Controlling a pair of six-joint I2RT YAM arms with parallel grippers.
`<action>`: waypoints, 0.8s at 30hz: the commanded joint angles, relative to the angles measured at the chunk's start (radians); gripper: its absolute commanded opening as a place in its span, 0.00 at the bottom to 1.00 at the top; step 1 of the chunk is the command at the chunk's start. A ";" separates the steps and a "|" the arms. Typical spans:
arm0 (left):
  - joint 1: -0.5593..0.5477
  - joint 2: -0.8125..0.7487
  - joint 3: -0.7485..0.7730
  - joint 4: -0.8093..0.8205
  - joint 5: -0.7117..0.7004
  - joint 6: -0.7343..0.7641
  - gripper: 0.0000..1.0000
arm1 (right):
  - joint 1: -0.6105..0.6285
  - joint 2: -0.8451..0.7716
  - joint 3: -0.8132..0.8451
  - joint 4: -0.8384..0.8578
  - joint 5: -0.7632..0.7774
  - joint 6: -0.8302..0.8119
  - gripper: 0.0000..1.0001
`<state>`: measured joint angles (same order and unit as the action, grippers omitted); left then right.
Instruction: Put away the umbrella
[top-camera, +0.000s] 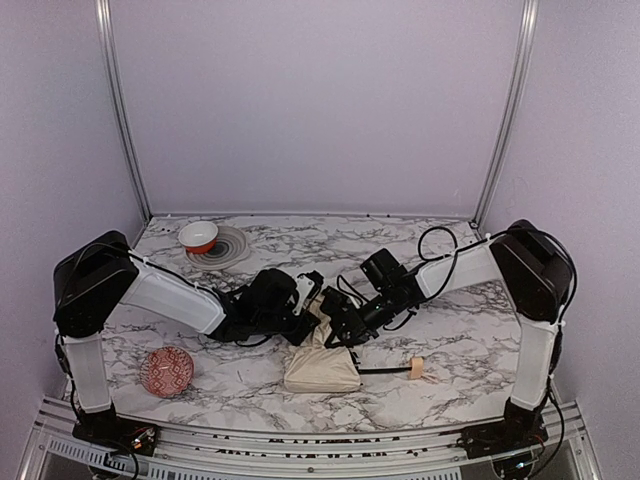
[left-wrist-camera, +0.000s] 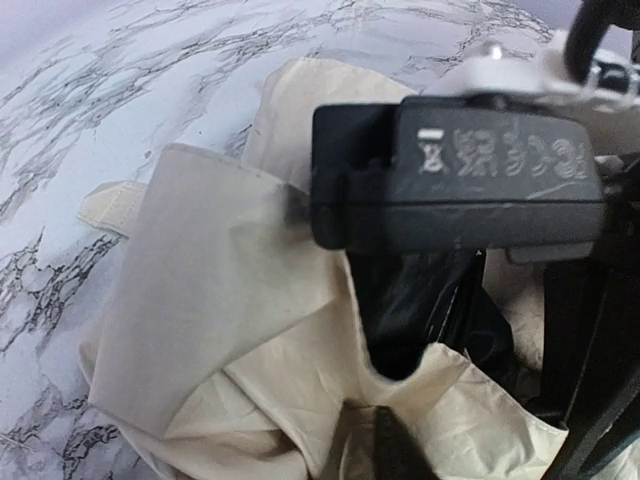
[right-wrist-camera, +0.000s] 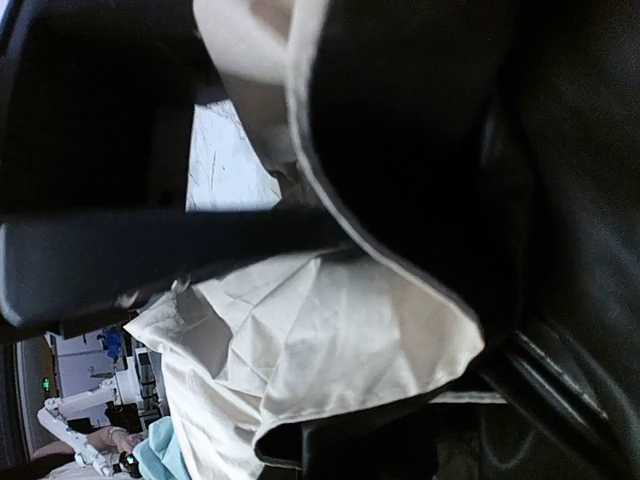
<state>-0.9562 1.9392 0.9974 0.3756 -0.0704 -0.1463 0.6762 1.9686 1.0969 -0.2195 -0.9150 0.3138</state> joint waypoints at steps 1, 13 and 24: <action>0.019 -0.104 0.011 -0.012 -0.076 0.033 0.73 | -0.021 0.057 -0.031 -0.036 0.069 -0.006 0.00; -0.089 -0.372 -0.065 -0.156 0.101 0.462 0.83 | -0.059 0.091 -0.049 0.003 0.087 0.015 0.00; -0.193 -0.186 0.028 -0.359 0.198 0.642 0.99 | -0.058 0.075 -0.044 0.011 0.103 0.027 0.04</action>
<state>-1.1496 1.7313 0.9745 0.1062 0.0551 0.4152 0.6319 2.0068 1.0744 -0.1665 -0.9691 0.3290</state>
